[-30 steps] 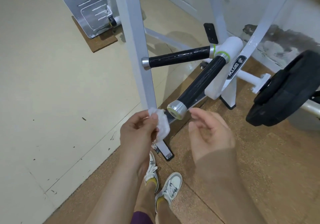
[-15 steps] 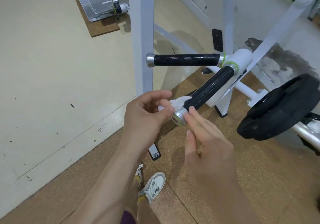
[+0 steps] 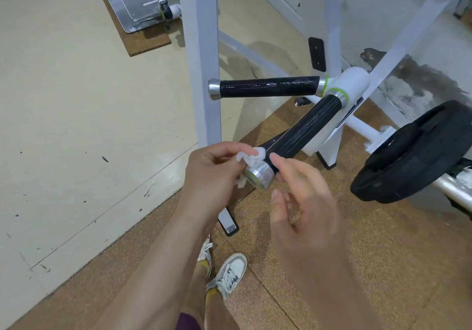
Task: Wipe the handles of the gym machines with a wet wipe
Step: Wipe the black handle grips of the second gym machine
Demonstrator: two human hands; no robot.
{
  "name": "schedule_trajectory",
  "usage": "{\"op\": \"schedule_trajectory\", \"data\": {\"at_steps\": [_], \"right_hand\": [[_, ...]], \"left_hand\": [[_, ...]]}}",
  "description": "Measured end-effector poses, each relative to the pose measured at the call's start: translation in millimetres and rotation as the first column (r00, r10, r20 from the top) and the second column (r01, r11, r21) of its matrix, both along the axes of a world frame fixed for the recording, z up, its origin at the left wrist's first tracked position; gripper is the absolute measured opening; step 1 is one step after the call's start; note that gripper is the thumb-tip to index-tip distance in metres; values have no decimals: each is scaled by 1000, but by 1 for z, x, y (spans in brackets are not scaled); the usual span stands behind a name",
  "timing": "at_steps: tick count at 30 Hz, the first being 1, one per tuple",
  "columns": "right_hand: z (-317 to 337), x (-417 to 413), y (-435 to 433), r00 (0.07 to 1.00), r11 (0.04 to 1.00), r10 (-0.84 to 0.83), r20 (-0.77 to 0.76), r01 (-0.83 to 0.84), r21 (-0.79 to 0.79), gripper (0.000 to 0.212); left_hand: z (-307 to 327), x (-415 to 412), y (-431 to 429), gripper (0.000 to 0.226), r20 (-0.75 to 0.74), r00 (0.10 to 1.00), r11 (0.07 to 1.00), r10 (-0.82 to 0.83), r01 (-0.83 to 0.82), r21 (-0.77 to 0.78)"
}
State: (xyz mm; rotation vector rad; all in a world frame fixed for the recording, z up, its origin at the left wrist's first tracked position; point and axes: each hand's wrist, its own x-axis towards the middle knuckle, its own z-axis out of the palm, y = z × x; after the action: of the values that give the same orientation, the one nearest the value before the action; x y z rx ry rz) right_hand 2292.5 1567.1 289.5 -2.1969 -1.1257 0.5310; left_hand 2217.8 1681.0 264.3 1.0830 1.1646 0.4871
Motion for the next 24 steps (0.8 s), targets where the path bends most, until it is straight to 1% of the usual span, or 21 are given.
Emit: {"op": "schedule_trajectory", "data": {"at_steps": [2,3,4,5,6,7,9,10,11,13,15,17,19,20,22,24], "right_hand": [[0,1,-1,1000,1000,8,13,-8,-14,48],[0,2,-2,1000,1000,12,24,-12,-21,47],[0,2,-2,999,1000,11,35,-10,-23,46],[-1,2,-3,999,1000,-1,40,1,-17,46],[-2,1,-3,999,1000,-24,23,24,-9,46],[-4,0,-3,998,998,-56,-16,56,-2,46],[-6,-3,-3,986,994,-112,-123,113,1,48],[-7,-4,-3,976,991,-131,-175,133,2,49],[-7,-6,-3,962,988,-150,-229,156,8,48],[-8,-7,-3,927,977,-185,-325,208,36,47],[-8,-7,-4,906,969,-201,-373,239,58,46],[-10,-8,-4,902,964,-203,-382,253,84,45],[-12,-10,-4,906,961,-199,-373,255,109,45],[-12,-10,-5,907,960,-197,-372,256,114,45],[-12,-10,-6,904,958,-193,-382,257,125,47],[-11,-10,-8,906,959,-185,-382,251,130,47]], "left_hand": [[7,-5,-1,19,-81,995,994,-54,62,93],[12,-7,-1,10,-83,992,989,-90,99,111],[16,-7,-2,6,-92,988,985,-121,131,114],[17,-6,-1,14,-111,985,983,-133,145,110],[15,-5,1,19,-105,988,990,-113,121,72],[11,-2,4,21,-71,995,997,-75,74,-9],[4,3,8,20,12,1000,970,-28,30,-242],[2,4,6,15,37,999,941,-7,19,-338],[1,4,3,8,57,998,914,21,4,-406],[-3,3,-1,8,79,993,896,89,-45,-441],[-2,5,2,5,100,989,926,105,-61,-371],[2,10,10,2,104,994,975,25,-1,-224],[4,13,14,9,60,996,994,-66,71,-79],[5,13,12,13,41,996,996,-76,78,-36],[7,8,6,20,-5,999,999,-41,41,18],[11,0,-1,16,-85,996,996,-19,27,90]]}}
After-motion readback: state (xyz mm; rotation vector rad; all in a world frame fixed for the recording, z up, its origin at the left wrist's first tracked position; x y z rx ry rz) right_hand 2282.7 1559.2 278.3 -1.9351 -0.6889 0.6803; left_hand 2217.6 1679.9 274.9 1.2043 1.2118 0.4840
